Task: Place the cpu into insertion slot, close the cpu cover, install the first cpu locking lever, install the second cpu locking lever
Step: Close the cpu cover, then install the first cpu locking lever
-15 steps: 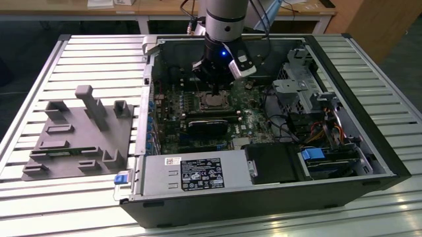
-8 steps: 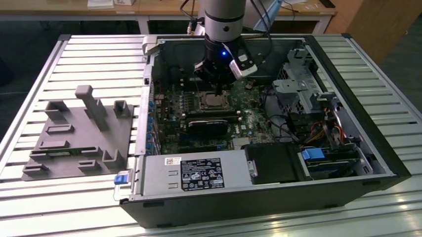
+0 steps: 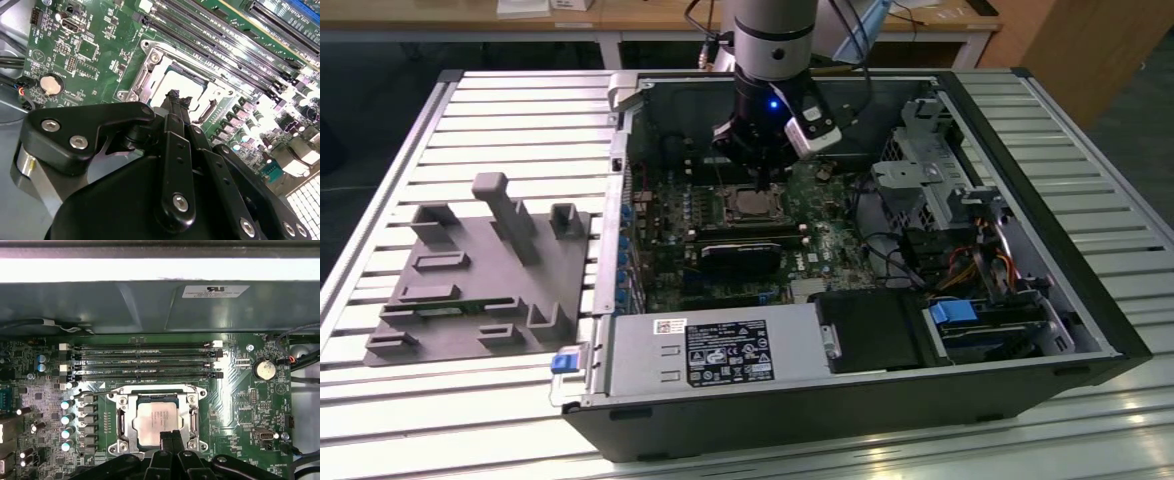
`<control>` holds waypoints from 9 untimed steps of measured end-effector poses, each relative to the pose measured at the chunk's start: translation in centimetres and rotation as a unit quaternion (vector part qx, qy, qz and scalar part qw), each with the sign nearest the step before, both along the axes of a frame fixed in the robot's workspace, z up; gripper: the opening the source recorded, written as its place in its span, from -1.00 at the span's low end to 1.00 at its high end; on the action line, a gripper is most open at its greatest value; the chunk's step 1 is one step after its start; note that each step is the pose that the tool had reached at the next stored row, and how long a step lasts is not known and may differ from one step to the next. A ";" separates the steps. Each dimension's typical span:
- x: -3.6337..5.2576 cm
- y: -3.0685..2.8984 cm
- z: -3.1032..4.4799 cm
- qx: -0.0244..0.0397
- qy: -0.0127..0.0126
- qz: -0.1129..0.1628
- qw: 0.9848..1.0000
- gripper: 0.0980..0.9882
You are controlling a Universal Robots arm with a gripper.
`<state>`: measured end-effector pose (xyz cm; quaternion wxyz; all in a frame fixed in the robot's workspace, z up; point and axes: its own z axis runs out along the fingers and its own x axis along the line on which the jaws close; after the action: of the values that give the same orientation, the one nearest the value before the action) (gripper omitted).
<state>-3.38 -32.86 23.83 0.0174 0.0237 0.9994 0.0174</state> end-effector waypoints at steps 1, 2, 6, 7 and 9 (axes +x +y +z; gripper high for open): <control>0.00 0.00 0.00 0.000 0.000 0.000 1.000 -0.98; 0.00 0.00 0.00 0.000 0.000 0.000 1.000 -0.98; 0.00 0.00 0.01 0.000 0.000 0.000 1.000 -0.98; 0.00 0.00 0.02 0.000 0.000 0.000 1.000 -0.98; 0.00 0.00 0.02 0.000 0.000 0.000 1.000 -0.98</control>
<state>-3.38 -32.86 23.86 0.0173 0.0236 0.9994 0.0174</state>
